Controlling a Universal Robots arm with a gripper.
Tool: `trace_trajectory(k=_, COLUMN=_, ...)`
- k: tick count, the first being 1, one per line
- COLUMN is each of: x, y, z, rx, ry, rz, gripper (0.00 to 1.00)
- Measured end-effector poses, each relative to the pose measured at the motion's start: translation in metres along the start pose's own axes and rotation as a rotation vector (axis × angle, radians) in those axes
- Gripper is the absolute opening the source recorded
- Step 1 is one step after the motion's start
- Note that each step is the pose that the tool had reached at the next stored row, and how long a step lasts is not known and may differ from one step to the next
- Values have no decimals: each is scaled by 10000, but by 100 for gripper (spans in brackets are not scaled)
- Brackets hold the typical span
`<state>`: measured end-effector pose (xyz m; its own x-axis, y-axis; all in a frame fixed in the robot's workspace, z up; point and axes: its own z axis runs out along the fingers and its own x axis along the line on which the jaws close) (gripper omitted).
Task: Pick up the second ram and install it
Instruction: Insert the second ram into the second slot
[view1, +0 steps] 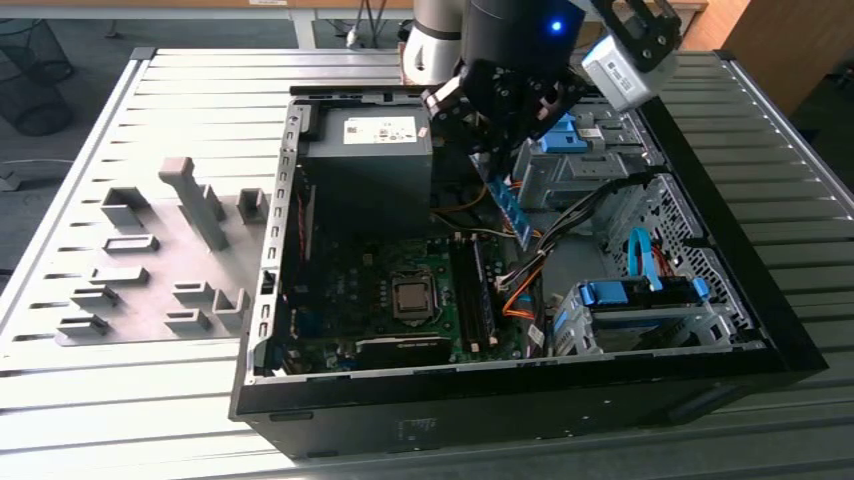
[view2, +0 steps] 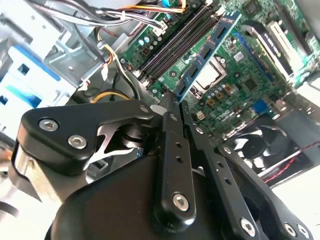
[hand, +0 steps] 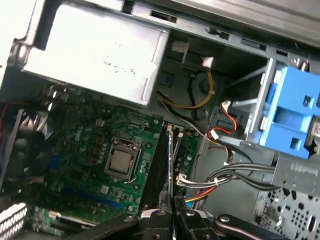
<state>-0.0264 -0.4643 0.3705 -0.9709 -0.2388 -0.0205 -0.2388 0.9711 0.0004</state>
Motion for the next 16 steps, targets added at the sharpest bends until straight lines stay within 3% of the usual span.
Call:
trace_trajectory(k=10, x=4, y=0, z=114, rx=41, ry=2, rz=1691, gripper=14)
trace_trajectory(k=16, x=12, y=2, z=183, rx=40, ry=51, rz=1806, gripper=14)
